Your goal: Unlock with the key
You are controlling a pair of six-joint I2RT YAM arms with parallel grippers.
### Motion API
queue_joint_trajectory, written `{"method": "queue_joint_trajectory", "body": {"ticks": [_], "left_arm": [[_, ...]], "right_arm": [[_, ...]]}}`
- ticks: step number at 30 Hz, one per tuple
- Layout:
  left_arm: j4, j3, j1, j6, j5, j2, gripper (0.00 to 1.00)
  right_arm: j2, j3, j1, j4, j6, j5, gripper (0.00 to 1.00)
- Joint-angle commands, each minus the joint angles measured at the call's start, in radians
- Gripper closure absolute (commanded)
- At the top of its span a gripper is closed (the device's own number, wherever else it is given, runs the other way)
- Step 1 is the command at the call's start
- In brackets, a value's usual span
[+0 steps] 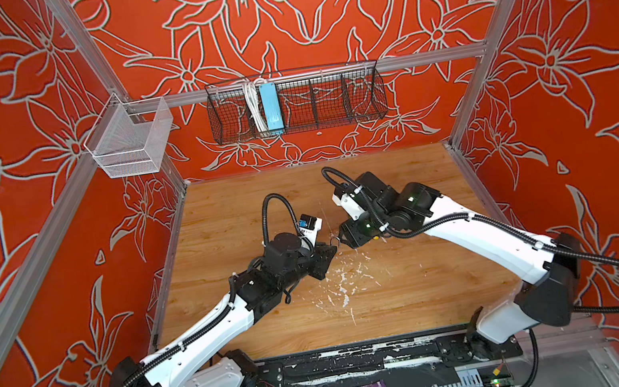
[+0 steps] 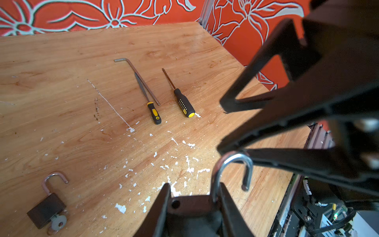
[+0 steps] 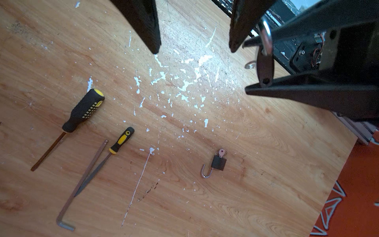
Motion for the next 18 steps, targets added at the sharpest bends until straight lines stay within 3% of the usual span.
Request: {"method": "queue_joint_trajectory", "body": {"ticks": [1,9,18], "left_arm": [[0.027,-0.006,0.004,-0.027,-0.027,0.011,1.0],[-0.241,0.107,0.002,-0.289,-0.173,0.171,1.0],[-0.432,0.281,-0.008,-0.5,-0.236,0.468,1.0]], "right_arm": [[-0.061,-0.04,-0.017,0.014,0.008,0.027,0.45],[-0.264,-0.332,-0.083,0.167,0.111,0.15,0.44],[-0.364,-0.598,-0.161,0.348,0.215,0.074,0.44]]}}
